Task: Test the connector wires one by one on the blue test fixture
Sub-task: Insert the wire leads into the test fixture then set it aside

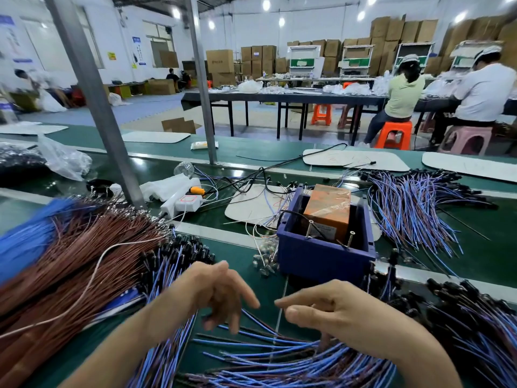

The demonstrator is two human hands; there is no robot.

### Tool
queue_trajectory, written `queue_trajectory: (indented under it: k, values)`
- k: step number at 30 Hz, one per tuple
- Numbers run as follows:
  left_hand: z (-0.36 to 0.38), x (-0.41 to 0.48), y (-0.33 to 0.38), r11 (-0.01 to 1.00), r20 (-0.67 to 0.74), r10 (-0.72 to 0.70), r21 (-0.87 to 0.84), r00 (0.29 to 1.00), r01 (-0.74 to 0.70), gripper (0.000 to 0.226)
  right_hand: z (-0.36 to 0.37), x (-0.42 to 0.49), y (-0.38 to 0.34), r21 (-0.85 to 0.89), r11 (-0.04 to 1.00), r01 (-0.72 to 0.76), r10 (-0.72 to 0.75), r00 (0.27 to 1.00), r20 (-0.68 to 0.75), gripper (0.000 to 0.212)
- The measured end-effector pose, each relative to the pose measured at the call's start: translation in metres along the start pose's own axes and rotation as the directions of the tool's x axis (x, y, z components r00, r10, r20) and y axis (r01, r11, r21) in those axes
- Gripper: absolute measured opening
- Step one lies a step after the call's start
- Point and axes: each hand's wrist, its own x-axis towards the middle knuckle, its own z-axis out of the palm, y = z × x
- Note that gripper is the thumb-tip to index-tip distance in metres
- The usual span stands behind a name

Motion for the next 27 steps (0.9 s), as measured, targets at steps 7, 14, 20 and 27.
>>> queue_trajectory:
  k: [7, 14, 20, 27]
  values:
    - [-0.056, 0.002, -0.041, 0.520, -0.553, 0.057, 0.727, 0.832, 0.448, 0.014, 0.036, 0.040, 0.015, -0.319, 0.904, -0.286, 0.308, 0.951, 0.021, 0.062]
    - [-0.060, 0.036, -0.075, -0.030, -0.627, 0.089, 0.775, 0.774, 0.631, 0.035, 0.037, 0.047, 0.021, -0.316, 0.904, -0.290, 0.309, 0.951, 0.012, 0.051]
    - [-0.060, 0.064, -0.082, -0.220, -0.660, 0.091, 0.717, 0.746, 0.661, 0.016, 0.036, 0.046, 0.019, -0.292, 0.935, -0.202, 0.206, 0.978, -0.017, 0.046]
    - [-0.041, 0.067, -0.049, 0.343, -0.617, 0.151, 0.765, 0.772, 0.545, 0.005, 0.039, 0.046, 0.011, -0.033, 0.997, -0.076, 0.072, 0.992, -0.099, 0.032]
